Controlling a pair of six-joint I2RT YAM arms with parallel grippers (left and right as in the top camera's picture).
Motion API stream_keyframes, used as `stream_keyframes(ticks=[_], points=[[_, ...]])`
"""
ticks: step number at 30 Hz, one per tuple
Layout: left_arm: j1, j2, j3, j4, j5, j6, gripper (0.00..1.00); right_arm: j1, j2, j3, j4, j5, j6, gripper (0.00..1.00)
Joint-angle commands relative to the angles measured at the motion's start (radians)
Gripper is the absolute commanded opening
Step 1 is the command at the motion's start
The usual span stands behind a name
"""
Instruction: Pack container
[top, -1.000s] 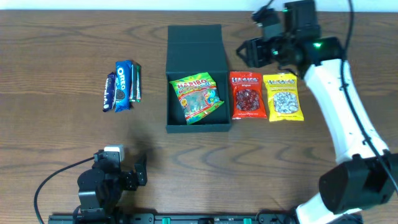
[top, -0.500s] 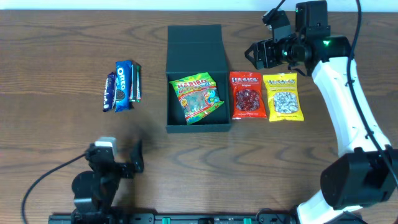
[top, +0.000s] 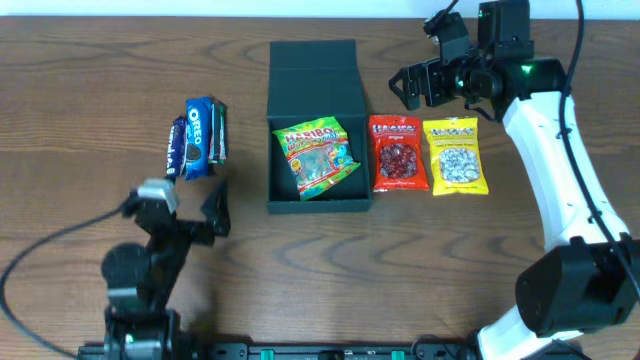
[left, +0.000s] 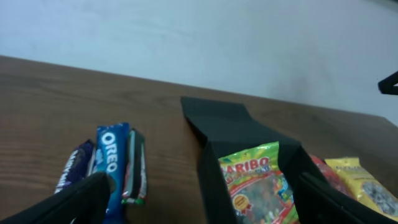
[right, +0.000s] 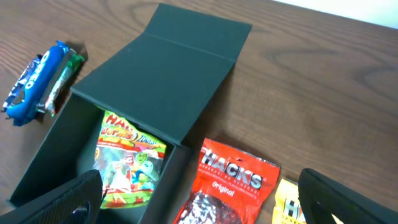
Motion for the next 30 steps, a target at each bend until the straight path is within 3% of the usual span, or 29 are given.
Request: stream_keyframes(ticks=[1,7,10,16,22,23,25,28,30], points=[[0.006,0.163,0.141,0.005,0.035,0.048,0.95,-0.006,0.007,-0.001,0.002,-0.011,-0.004,0.99],[0.005,0.488,0.395,-0.026,0.118,0.053,0.95,-0.006,0.007,-0.001,0.002,-0.011,-0.003,0.99],[-0.012,0.649,0.526,-0.075,0.195,0.111,0.95,-0.006,0.007,-0.001,0.01,-0.01,-0.003,0.99],[-0.166,0.911,0.772,-0.25,0.208,0.26,0.95,-0.006,0.007,-0.001,0.025,-0.01,0.0,0.99],[-0.249,1.022,0.818,-0.169,0.293,0.19,0.95,-0.016,0.007,-0.001,0.021,-0.01,0.008,0.98],[-0.253,1.031,0.818,-0.151,0.317,0.149,0.95,-0.019,0.007,-0.001,0.021,-0.01,0.008,0.91],[-0.253,1.053,0.818,-0.139,0.38,0.082,0.95,-0.024,0.007,-0.001,0.024,-0.01,0.008,0.38],[-0.258,1.09,0.818,-0.156,0.459,0.046,1.0,-0.026,0.007,-0.001,0.024,-0.011,0.008,0.07],[-0.265,1.114,0.818,-0.174,0.461,0.02,0.8,-0.026,0.007,-0.001,0.025,-0.011,0.008,0.06]])
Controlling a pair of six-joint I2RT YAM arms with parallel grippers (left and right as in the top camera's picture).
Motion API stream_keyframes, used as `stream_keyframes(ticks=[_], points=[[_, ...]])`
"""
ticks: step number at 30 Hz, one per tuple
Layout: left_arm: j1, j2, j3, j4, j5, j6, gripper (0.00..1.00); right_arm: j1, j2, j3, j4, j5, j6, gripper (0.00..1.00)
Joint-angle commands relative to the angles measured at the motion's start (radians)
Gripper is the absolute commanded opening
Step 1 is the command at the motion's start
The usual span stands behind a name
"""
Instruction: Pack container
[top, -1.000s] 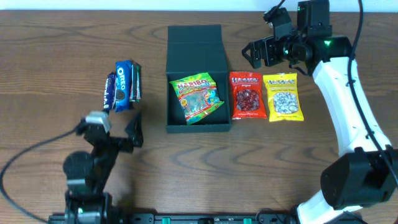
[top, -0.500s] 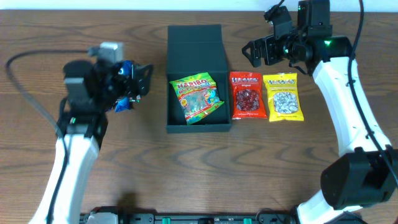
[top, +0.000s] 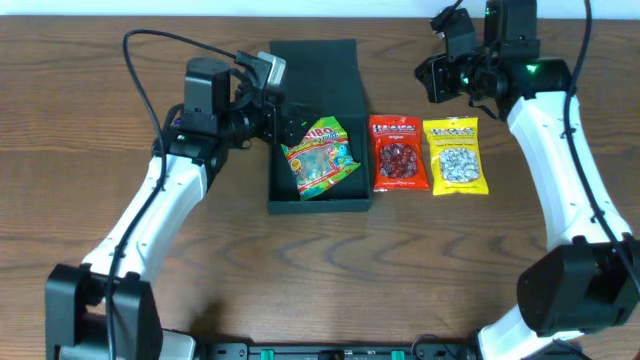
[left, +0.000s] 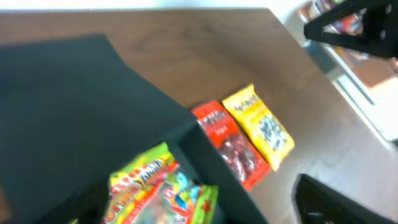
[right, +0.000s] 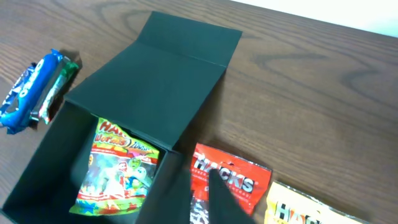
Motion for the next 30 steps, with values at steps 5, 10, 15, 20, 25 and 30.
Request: stream_keyframes(ticks=[5,10,15,20,25,30], points=[[-0.02,0.105,0.026,-0.049,-0.002,-0.2,0.11,-0.009,0.007,-0.001,0.003,-0.011,0.001,0.06],[-0.061,0.114,0.026,-0.137,-0.161,-0.264,0.06,-0.009,0.007,-0.001,0.002,-0.011,0.001,0.12],[-0.129,0.114,0.026,-0.245,-0.356,-0.406,0.09,-0.009,0.007,-0.001,0.001,-0.011,0.001,0.15],[-0.137,0.115,0.026,-0.303,-0.414,-0.553,0.41,-0.009,0.007,-0.001,0.001,-0.011,0.001,0.2],[-0.148,0.122,0.026,-0.356,-0.448,-0.647,0.47,-0.009,0.007,-0.001,-0.005,-0.011,0.001,0.23],[-0.174,0.168,0.026,-0.355,-0.446,-0.658,0.6,-0.009,0.007,-0.001,-0.006,-0.011,0.0,0.26]])
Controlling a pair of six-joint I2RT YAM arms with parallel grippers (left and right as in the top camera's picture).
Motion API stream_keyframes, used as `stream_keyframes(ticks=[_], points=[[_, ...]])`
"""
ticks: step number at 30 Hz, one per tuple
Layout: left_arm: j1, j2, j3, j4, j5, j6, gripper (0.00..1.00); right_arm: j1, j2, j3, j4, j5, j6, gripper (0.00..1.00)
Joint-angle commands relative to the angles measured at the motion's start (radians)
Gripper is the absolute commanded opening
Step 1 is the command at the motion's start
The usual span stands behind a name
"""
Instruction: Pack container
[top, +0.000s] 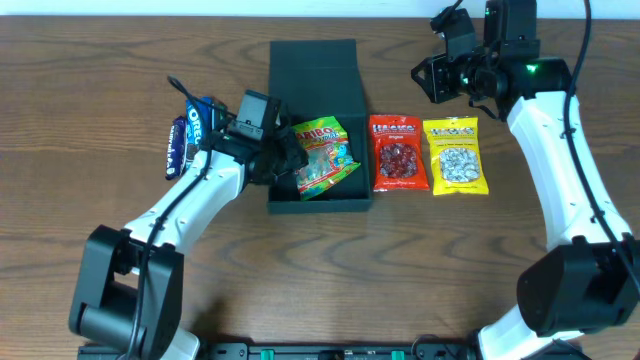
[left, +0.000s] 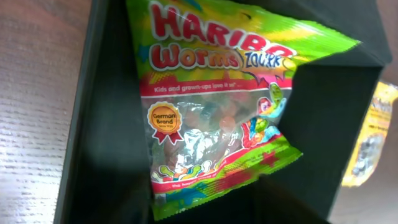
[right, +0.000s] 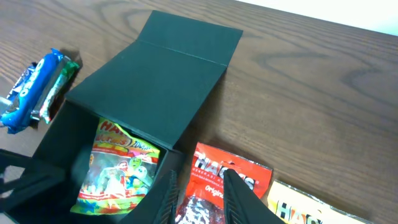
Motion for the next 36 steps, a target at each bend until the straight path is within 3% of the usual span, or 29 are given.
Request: stream_keyframes(ticks=[1,7,18,21,27,33,36], points=[[-0.022,0.051,0.022,0.008,-0.025,-0.04,0.62,-0.009,0.007,-0.001,-0.002,-0.011,0.0,0.26],[-0.033,0.098,0.023,0.051,-0.026,-0.04,0.98,-0.009,0.007,-0.001,-0.017,-0.011,0.0,0.27],[-0.042,0.169,0.025,0.053,-0.022,-0.054,0.96,-0.009,0.007,-0.001,-0.047,-0.011,0.0,0.27],[-0.048,0.183,0.027,0.054,-0.026,-0.042,1.0,-0.009,0.007,-0.001,-0.054,-0.011,0.0,0.28],[-0.048,0.228,0.028,0.049,-0.009,-0.04,0.49,-0.009,0.007,-0.001,-0.073,-0.011,0.0,0.27],[-0.048,0.252,0.031,0.046,0.012,-0.031,0.16,-0.009,0.007,-0.001,-0.083,-0.011,0.0,0.27],[-0.048,0.251,0.076,0.003,0.011,0.03,0.06,-0.009,0.007,-0.001,-0.084,-0.011,0.0,0.27]])
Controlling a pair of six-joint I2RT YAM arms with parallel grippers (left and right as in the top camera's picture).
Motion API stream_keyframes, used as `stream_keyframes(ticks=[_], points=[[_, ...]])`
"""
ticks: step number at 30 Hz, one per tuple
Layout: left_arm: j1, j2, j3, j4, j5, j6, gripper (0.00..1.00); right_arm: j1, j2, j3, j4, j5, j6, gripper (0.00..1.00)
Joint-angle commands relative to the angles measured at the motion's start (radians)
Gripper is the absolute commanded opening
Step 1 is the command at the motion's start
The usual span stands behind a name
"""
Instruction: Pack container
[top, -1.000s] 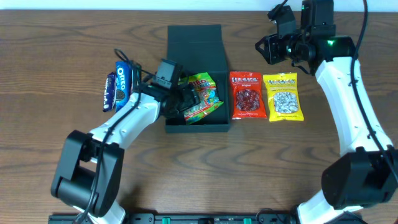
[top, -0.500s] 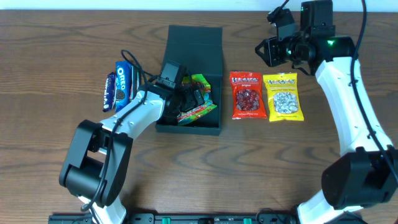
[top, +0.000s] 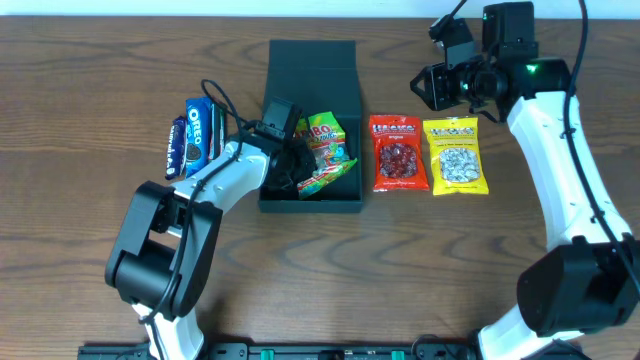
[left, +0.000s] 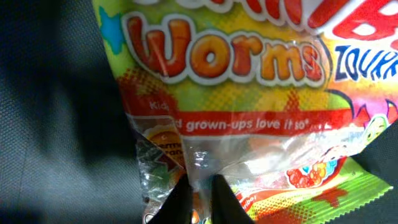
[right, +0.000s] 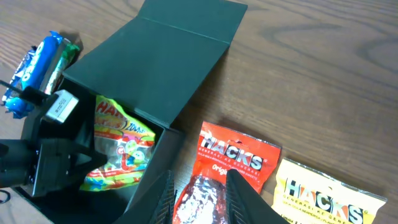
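An open black box (top: 312, 204) stands mid-table with its lid (right: 168, 68) folded back. Inside lies a crumpled Haribo Worms bag (top: 327, 150), which fills the left wrist view (left: 236, 93). My left gripper (top: 290, 165) reaches into the box, and its fingertips (left: 200, 196) are shut on the bag's clear plastic. A red Hacks bag (top: 397, 152) and a yellow Hacks bag (top: 455, 155) lie right of the box. My right gripper (top: 428, 88) hovers above the red bag (right: 239, 162), open by a narrow gap (right: 202, 196) with nothing in it.
An Oreo pack (top: 200, 135) and a dark bar (top: 178, 150) lie left of the box, close to my left arm. They also show in the right wrist view, the Oreo pack (right: 34, 71) at the far left. The table's back edge runs behind the box.
My left gripper has gone from just above the Haribo bag to shut on it. The bag is now crumpled and tilted, and the box sits slightly further left. The right gripper barely moved.
First my left arm sat at the front left, and my right gripper was wide open behind the Hacks bags. Then the left gripper was at the box's left wall and the right fingers had narrowed. Then the left was over the Haribo bag, and now pinches it.
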Motion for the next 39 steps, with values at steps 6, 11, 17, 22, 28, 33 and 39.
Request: stream_keyframes(ticks=[6,11,17,22,28,33,39], points=[[-0.017,0.048,0.23,-0.18,-0.071,0.192,0.06,-0.009,0.007,-0.001,-0.003,-0.011,0.0,0.19],[-0.027,0.045,0.455,-0.272,-0.077,0.246,0.06,-0.009,0.007,-0.001,-0.003,-0.011,0.0,0.22],[-0.004,0.038,0.72,-0.444,-0.087,0.375,0.06,-0.009,0.007,-0.001,-0.003,-0.011,0.0,0.22],[0.031,0.027,0.777,-0.533,-0.198,0.409,0.06,-0.002,0.007,-0.001,-0.022,-0.037,0.0,0.19],[0.189,0.029,0.732,-0.6,-0.206,0.333,0.06,0.046,0.008,-0.005,-0.036,-0.048,0.0,0.01],[0.286,0.031,0.597,-0.587,-0.1,0.302,0.06,0.105,0.028,-0.005,-0.035,-0.02,0.016,0.01],[0.309,0.031,0.349,-0.4,0.068,0.283,0.06,0.194,0.104,-0.005,-0.015,0.013,0.084,0.01]])
